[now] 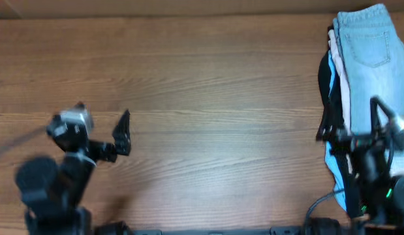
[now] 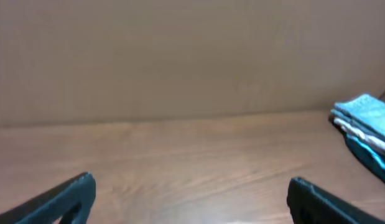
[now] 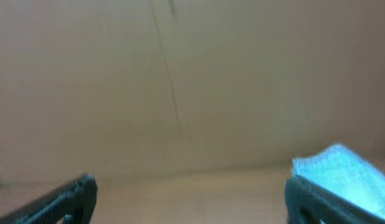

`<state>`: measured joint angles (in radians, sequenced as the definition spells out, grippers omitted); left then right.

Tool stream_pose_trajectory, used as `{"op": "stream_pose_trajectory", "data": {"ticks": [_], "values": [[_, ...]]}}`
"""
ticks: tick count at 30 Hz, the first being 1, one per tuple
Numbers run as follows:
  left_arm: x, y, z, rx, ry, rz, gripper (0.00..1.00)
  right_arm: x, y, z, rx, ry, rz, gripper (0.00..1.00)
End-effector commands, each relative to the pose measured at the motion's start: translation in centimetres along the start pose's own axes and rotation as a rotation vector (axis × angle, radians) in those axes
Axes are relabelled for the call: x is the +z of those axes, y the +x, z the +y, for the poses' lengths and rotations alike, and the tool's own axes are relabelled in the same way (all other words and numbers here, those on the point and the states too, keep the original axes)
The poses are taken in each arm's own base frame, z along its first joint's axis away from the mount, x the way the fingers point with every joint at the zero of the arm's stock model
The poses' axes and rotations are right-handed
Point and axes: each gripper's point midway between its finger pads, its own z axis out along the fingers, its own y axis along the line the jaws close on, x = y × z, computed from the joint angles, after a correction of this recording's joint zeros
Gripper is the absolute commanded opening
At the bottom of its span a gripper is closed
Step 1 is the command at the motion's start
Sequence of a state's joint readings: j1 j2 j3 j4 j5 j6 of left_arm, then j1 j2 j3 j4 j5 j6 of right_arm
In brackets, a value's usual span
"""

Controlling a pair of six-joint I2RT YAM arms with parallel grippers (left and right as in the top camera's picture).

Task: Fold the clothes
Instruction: 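Lower right gripper onto the top denim shorts and grasp them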

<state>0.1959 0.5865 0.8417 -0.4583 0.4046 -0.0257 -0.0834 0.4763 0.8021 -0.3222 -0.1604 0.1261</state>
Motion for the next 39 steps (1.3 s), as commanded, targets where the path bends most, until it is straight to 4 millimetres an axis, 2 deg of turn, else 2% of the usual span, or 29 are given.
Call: {"op": "stream_pose_trajectory", "data": {"ticks": [1, 5, 8, 10, 13, 15, 16, 19, 23, 28, 30, 34, 39], "values": [[1.4, -3.6, 0.1, 0.042, 0.017, 0.106, 1.00, 2.8, -3.1, 0.3, 0.013, 0.016, 0.118, 1.00], [2.7, -3.9, 0.8, 0.029, 0.020, 0.256, 1.00, 5.6, -3.1, -0.3, -0.008, 0.046, 0.308, 1.00], [4.2, -3.1, 2.0, -0.006, -0.007, 0.377, 1.00, 8.3, -2.0, -1.0, 0.006, 0.072, 0.481, 1.00], [5.3, -2.0, 2.7, -0.031, -0.013, 0.444, 1.00, 9.9, -1.2, -1.5, 0.020, 0.083, 0.555, 1.00], [7.5, 0.2, 3.7, -0.043, -0.006, 0.529, 1.00, 13.3, 1.1, -2.5, 0.036, 0.095, 0.629, 1.00], [8.6, 1.5, 4.2, -0.063, -0.003, 0.574, 1.00, 14.7, 2.4, -3.2, 0.039, 0.104, 0.653, 1.00], [9.4, 2.5, 4.6, -0.077, -0.001, 0.607, 1.00, 16.1, 3.5, -4.2, 0.032, 0.135, 0.668, 1.00], [10.7, 4.4, 5.2, -0.102, 0.003, 0.666, 1.00, 18.2, 5.1, -6.8, 0.002, 0.236, 0.675, 1.00], [12.9, 7.8, 6.1, -0.147, 0.015, 0.765, 1.00, 21.2, 8.9, -11.9, -0.061, 0.432, 0.709, 0.98], [14.2, 9.9, 6.7, -0.170, 0.018, 0.819, 1.00, 22.3, 13.5, -16.2, -0.129, 0.596, 0.795, 0.96], [14.8, 10.7, 7.0, -0.176, 0.019, 0.833, 1.00, 22.3, 16.1, -18.0, -0.166, 0.637, 0.863, 0.95], [15.7, 11.7, 7.4, -0.183, 0.020, 0.849, 1.00, 21.6, 20.0, -21.3, -0.152, 0.697, 0.959, 0.94], [16.7, 12.2, 7.8, -0.181, 0.020, 0.843, 1.00, 20.0, 23.6, -25.0, -0.069, 0.715, 1.054, 0.94]]}}
